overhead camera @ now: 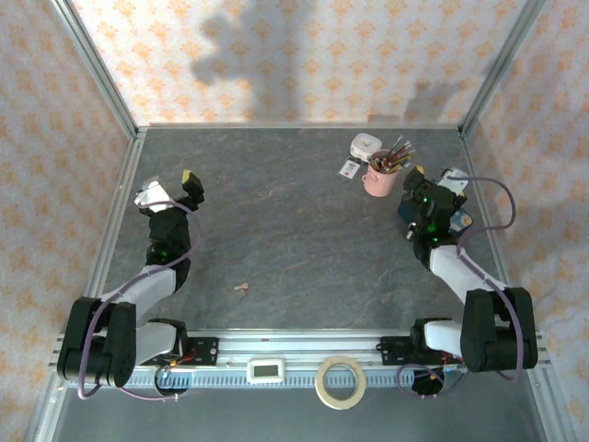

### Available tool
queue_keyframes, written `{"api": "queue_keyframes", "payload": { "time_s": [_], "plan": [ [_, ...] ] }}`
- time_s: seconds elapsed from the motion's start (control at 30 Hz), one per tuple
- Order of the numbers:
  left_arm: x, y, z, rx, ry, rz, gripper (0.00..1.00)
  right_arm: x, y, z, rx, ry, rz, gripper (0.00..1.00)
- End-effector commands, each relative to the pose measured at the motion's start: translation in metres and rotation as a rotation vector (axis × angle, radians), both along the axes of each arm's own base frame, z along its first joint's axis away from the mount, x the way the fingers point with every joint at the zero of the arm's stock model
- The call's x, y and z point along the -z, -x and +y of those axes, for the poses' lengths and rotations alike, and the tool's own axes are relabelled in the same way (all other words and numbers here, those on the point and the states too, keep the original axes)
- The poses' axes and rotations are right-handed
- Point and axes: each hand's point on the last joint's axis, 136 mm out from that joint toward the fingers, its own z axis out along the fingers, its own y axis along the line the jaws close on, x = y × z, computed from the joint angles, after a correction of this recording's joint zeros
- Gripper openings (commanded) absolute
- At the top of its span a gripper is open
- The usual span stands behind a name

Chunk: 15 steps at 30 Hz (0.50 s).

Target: Unlock a padlock with a key

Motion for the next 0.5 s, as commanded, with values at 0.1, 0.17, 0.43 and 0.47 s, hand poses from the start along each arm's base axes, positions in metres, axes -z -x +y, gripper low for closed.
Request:
{"api": "queue_keyframes", "payload": {
  "time_s": [0.1,0.17,0.43,0.47],
  "plan": [
    [0.032,-0.009,-0.075,0.302,0.268,0.107,0.99,0.049,0.019,-0.038,0.14,-0.149,0.265,1.0],
    [0.038,-0.006,-0.099,0.369,0.276,0.134,0.99,0.047,0.013,-0.054,0.163,-0.19,0.274,1.0],
    [0.059,0.005,-0.156,0.551,0.352,0.217,0.99,0.065,-0.038,-0.09,0.199,-0.122,0.493,1.0],
    [0.06,0.006,-0.158,0.556,0.355,0.219,0.99,0.074,-0.041,-0.091,0.197,-0.116,0.533,0.99]
  ]
}}
